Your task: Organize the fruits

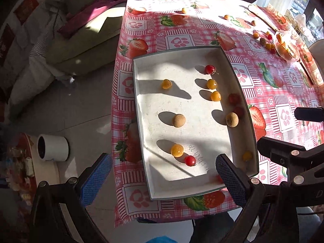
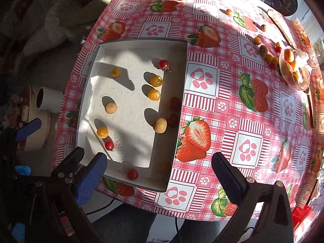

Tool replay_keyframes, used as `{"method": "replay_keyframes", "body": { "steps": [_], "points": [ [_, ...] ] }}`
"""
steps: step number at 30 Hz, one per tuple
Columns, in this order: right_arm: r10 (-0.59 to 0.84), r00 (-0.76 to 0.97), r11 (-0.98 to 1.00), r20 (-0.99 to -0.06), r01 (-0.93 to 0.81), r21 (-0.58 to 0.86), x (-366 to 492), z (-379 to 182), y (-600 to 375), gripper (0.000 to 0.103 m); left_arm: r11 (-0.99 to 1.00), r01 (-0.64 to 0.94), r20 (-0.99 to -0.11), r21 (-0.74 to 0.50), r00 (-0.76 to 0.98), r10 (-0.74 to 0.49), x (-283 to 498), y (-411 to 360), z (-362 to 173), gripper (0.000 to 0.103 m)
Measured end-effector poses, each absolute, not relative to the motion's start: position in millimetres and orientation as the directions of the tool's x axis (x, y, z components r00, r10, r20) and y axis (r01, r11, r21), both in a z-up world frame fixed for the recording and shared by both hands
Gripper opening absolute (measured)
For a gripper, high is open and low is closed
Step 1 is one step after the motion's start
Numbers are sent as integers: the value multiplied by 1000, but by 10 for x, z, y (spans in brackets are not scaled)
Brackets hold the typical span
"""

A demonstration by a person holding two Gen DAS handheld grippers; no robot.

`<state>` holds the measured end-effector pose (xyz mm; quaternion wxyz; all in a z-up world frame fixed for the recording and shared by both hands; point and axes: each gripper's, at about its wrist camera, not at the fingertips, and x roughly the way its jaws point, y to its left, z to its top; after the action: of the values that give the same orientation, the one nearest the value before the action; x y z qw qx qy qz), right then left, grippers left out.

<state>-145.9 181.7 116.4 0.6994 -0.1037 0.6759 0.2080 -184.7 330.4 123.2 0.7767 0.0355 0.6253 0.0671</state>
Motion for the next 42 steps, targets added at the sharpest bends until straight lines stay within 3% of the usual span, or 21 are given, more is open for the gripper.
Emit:
{"method": "replay_keyframes", "body": {
  "steps": [42],
  "points": [
    [127, 44, 883, -991, -461, 93, -1463, 1277, 1899, 103, 991, -44, -969, 123, 211, 129, -1911, 3212, 1295, 103]
  ]
}}
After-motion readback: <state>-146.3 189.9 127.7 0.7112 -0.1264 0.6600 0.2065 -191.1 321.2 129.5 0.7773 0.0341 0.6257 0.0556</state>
